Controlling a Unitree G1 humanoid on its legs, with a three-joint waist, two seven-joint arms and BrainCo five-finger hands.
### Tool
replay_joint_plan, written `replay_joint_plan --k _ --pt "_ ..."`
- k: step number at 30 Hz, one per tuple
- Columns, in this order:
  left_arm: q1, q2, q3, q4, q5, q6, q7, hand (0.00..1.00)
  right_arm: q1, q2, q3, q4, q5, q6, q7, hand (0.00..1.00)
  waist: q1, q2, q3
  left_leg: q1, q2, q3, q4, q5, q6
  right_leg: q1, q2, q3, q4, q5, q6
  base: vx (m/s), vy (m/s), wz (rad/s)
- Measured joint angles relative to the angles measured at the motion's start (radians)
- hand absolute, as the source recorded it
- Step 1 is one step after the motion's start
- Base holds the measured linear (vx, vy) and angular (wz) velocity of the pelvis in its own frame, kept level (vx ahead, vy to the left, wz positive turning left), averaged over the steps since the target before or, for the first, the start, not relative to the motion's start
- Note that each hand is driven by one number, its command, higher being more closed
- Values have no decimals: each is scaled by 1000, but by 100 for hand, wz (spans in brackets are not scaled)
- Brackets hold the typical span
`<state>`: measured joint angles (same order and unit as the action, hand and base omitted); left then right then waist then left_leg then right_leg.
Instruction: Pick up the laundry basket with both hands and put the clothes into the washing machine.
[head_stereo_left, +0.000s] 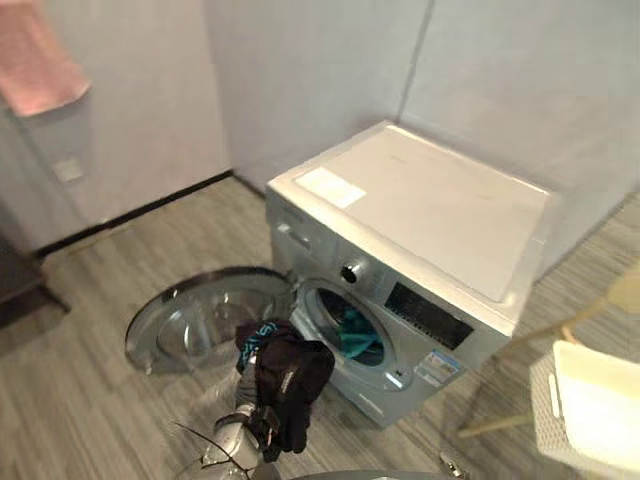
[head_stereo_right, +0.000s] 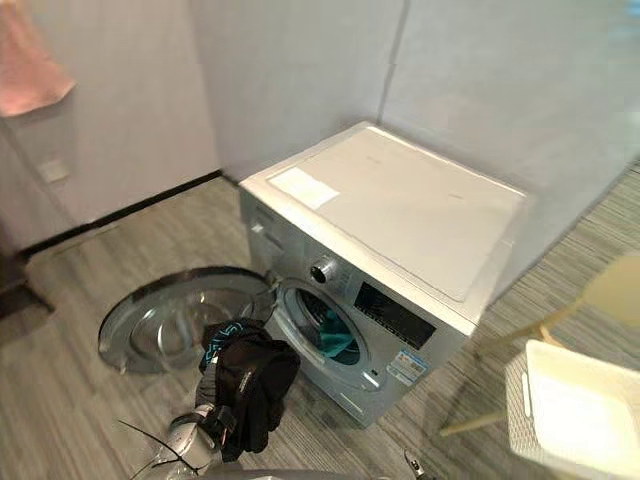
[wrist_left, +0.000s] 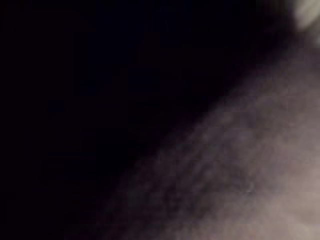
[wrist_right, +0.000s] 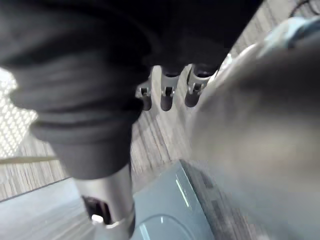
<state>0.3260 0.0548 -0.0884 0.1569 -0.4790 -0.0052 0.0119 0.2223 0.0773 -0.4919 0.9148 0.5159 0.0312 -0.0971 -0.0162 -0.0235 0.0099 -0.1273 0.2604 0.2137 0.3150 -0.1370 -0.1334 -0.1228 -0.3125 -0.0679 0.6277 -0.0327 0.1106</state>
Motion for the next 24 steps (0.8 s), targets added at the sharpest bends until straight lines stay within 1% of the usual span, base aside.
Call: replay_joint_plan --k 1,2,3,4,5,6,7,8,10,12,13,14,15,16,17,18,19,20,21,22,23,24 --pt "0 -1 12 0 0 -8 13 100 -3 0 1 0 -4 -2 5 0 1 -1 0 36 -1 50 -24 -8 12 -36 30 -76 51 -68 10 -44 134 -143" --pt "-1 -2 15 0 -1 -8 17 100 -4 0 1 -1 -9 -4 6 0 0 1 0 49 -1 74 -32 -10 15 -44 57 -103 62 -117 17 -36 27 -118" --pt "-1 -6 15 0 -2 -8 17 100 -10 0 1 -5 -10 -5 9 0 -1 6 1 61 0 104 -39 -11 14 -53 99 -124 56 -183 27 27 -87 -94" --pt "-7 -29 15 2 -2 -8 16 100 -8 0 0 -9 -10 -6 13 0 -16 10 2 63 2 129 -39 -12 13 -37 149 -128 -26 -248 18 57 -108 -79" --pt "-13 -47 14 5 -2 -7 16 100 -5 1 -1 -8 -10 -6 13 0 -24 7 2 63 0 138 -39 -10 13 -10 162 -116 -88 -263 19 76 -110 -55" --pt "-28 -71 12 15 -2 -3 14 100 2 1 -4 -9 -10 -8 14 0 -23 9 6 67 -2 145 -48 4 10 20 178 -113 -154 -268 -8 91 -85 -38" --pt "-49 -100 8 39 -2 -1 8 100 2 -4 -5 -9 -10 -9 14 0 -25 26 13 86 -7 157 -94 41 5 37 192 -112 -214 -262 -38 76 -77 -29" --pt "-63 -110 -11 48 -2 3 8 100 4 -9 -5 -9 -10 -7 14 0 -27 29 24 116 -19 160 -144 68 16 50 194 -106 -229 -260 -41 84 -83 -17" --pt "-70 -112 -29 48 -3 4 7 100 7 -14 -3 -9 -12 -7 14 0 -22 40 30 148 -13 172 -145 76 21 72 200 -91 -231 -260 -43 46 -59 -20" --pt "-71 -114 -27 44 -21 2 9 100 -5 -17 4 -8 -14 -8 15 0 -8 31 40 133 -3 178 -43 75 22 88 196 -64 -243 -274 -53 -18 -49 -34" --pt "-71 -114 -28 35 -34 0 9 100 -18 -24 25 -9 -15 -9 16 0 -8 26 56 65 21 137 128 77 27 106 192 -55 -249 -277 -54 -28 -56 -20" --pt "-70 -115 -28 30 -43 -1 9 100 -17 -29 33 -10 -15 -10 19 0 -6 29 58 35 30 105 194 80 31 109 193 -48 -249 -278 -55 -35 -15 -31" --pt "-68 -118 -34 25 -60 -1 8 100 -15 -42 60 -12 -17 -9 24 0 7 38 61 -20 42 32 309 96 52 111 203 -24 -249 -278 -55 -12 134 -59" --pt "-63 -118 -33 14 -60 -2 8 100 -19 -56 83 -25 -20 -7 25 0 26 49 66 -63 44 -34 390 118 65 114 204 13 -255 -280 -59 -5 145 -66" --pt "-62 -117 -30 14 -60 -3 8 100 -22 -58 89 -34 -20 -7 25 0 31 49 66 -71 43 -56 404 118 67 116 203 22 -262 -282 -65 14 175 -66" --pt "-60 -107 -28 13 -60 -4 8 100 -22 -59 94 -43 -18 -9 26 0 30 46 65 -69 37 -85 398 94 88 115 197 35 -274 -278 -65 32 118 -47" --pt "-60 -107 -34 14 -59 -3 5 100 -23 -60 100 -45 -16 -11 26 0 29 40 63 -69 39 -103 347 72 107 105 190 55 -283 -271 -57 86 198 -44" --pt "-60 -107 -37 14 -59 -3 3 100 -24 -59 100 -46 -16 -11 26 0 29 36 62 -68 39 -111 315 66 107 99 185 65 -284 -268 -52 106 188 -37" --pt "-60 -106 -40 23 -58 -1 -9 100 -26 -59 100 -45 -16 -12 27 0 27 27 63 -67 36 -136 219 60 99 85 166 79 -291 -254 -28 174 336 -29" --pt "-62 -105 -48 44 -58 0 -13 100 -27 -60 95 -43 -18 -12 28 0 25 22 64 -48 28 -161 66 66 97 85 138 88 -305 -241 -5 153 344 -24" --pt "-64 -104 -54 57 -58 1 -14 100 -30 -60 82 -35 -19 -12 31 0 25 24 64 -32 14 -176 -9 80 91 84 130 92 -306 -239 0 154 388 -11" --pt "-67 -103 -70 91 -58 1 -14 100 -35 -67 51 -15 -21 -12 33 0 21 43 56 -1 -5 -230 -138 154 60 88 119 98 -321 -229 19 116 354 -8"
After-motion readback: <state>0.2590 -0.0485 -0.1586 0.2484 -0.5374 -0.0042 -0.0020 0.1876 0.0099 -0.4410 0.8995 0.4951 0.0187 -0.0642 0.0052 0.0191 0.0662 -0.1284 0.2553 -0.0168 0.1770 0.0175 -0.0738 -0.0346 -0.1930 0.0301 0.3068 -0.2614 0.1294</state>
